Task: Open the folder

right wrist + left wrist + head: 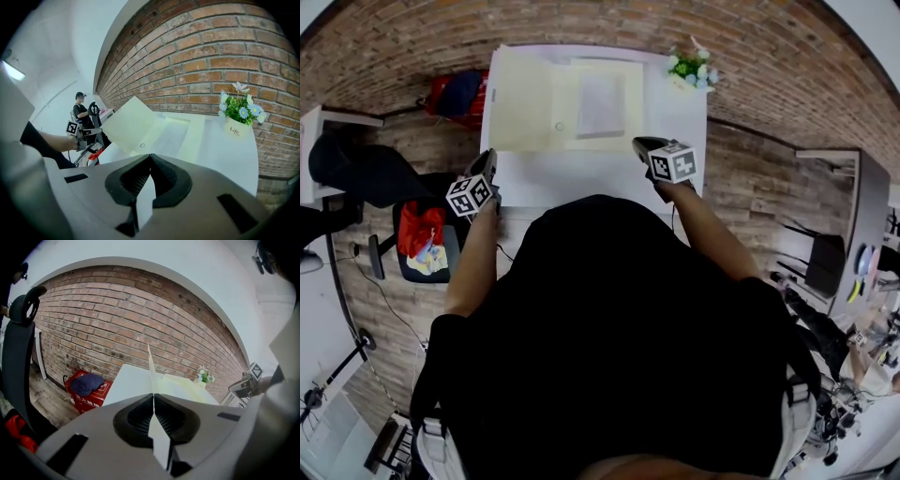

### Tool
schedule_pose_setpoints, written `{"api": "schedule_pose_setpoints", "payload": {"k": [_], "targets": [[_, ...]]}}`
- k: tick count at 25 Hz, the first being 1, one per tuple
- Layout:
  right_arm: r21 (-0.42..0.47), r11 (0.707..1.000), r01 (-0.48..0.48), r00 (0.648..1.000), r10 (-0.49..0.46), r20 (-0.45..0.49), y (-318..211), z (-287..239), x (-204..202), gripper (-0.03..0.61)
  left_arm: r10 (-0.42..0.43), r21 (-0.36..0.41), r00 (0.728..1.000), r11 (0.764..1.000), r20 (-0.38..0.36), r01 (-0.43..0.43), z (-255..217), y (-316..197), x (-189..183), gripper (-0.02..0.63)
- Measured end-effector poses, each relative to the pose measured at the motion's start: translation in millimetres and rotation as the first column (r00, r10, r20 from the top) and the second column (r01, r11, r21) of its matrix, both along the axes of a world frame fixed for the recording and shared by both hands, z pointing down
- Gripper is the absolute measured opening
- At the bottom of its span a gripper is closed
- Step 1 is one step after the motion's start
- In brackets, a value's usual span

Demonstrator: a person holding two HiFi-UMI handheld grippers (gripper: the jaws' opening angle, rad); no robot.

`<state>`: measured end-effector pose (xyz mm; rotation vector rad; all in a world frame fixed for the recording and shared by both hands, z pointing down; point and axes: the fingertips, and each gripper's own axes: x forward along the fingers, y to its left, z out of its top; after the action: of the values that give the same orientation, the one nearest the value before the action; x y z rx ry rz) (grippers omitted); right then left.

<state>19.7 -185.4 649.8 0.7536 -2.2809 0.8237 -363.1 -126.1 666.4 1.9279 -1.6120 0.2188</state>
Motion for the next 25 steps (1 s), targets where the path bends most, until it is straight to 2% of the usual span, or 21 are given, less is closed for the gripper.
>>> {"api": "schedule_pose_setpoints", "payload": {"k": [25], "targets": [[0.0,0.996,-0.084,0.996,0.084,-0.01,0,-1,4,0.028,-0.027,-0.11,1.0,0.994,0.003,0.027,51,-6,-44,0.018]]}}
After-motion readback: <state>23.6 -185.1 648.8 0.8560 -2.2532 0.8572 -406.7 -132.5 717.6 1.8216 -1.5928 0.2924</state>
